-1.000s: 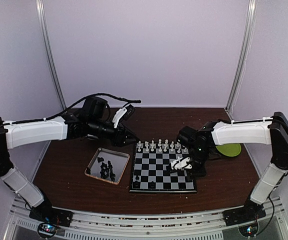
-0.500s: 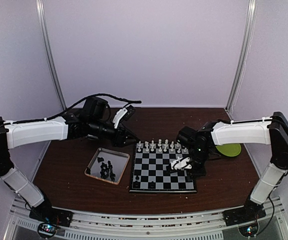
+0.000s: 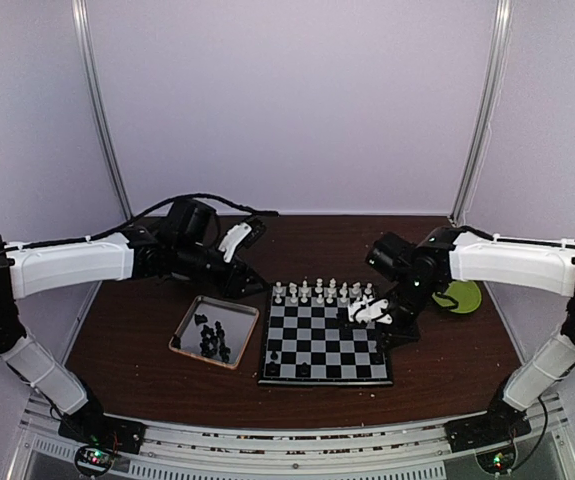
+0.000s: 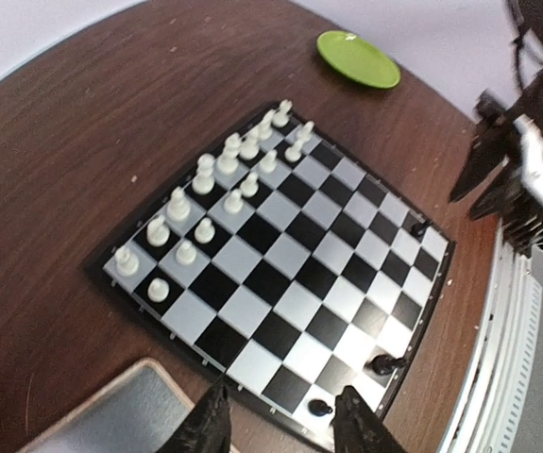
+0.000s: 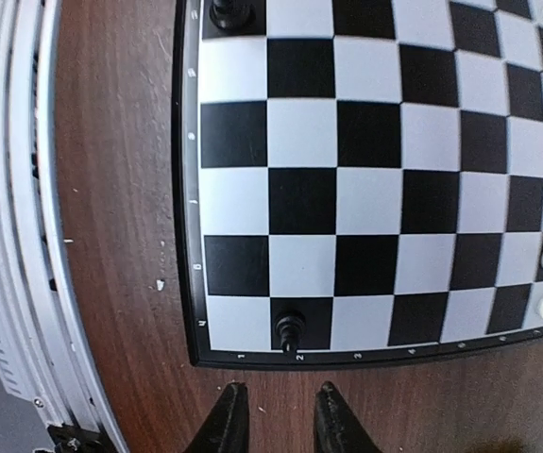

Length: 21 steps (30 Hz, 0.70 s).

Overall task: Set up the chess pieces on the board
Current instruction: Pick up the pawn from the storage box.

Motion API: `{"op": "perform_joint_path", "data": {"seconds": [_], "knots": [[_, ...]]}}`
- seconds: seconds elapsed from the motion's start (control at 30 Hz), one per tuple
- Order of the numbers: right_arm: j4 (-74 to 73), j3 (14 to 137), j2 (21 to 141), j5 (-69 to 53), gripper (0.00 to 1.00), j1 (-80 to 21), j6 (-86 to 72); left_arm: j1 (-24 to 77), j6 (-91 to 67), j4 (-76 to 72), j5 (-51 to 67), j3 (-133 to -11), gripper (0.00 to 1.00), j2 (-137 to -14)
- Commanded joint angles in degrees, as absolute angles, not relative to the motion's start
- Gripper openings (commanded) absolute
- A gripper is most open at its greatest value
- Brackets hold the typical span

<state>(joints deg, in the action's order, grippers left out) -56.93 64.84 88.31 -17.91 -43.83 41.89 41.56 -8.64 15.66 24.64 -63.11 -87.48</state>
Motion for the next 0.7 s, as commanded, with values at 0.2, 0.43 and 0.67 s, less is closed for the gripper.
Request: {"op": "perform_joint_path", "data": {"seconds": [0.2, 0.43, 0.67], "knots": [[-53.8, 63.8, 78.7, -41.7, 0.25, -34.9, 39.6, 41.3, -12.4, 41.5, -0.4, -60.8, 0.36, -78.0], [-49.5, 61.2, 77.9, -38.9, 0.24, -34.0, 37.3, 40.8, -18.2, 49.5, -9.0, -59.7, 0.34, -78.9], [-48.9, 59.7, 77.5, -34.5, 0.24, -34.0, 38.0, 38.1, -19.9, 53.3, -7.6, -59.5, 0.25, -84.6]]}}
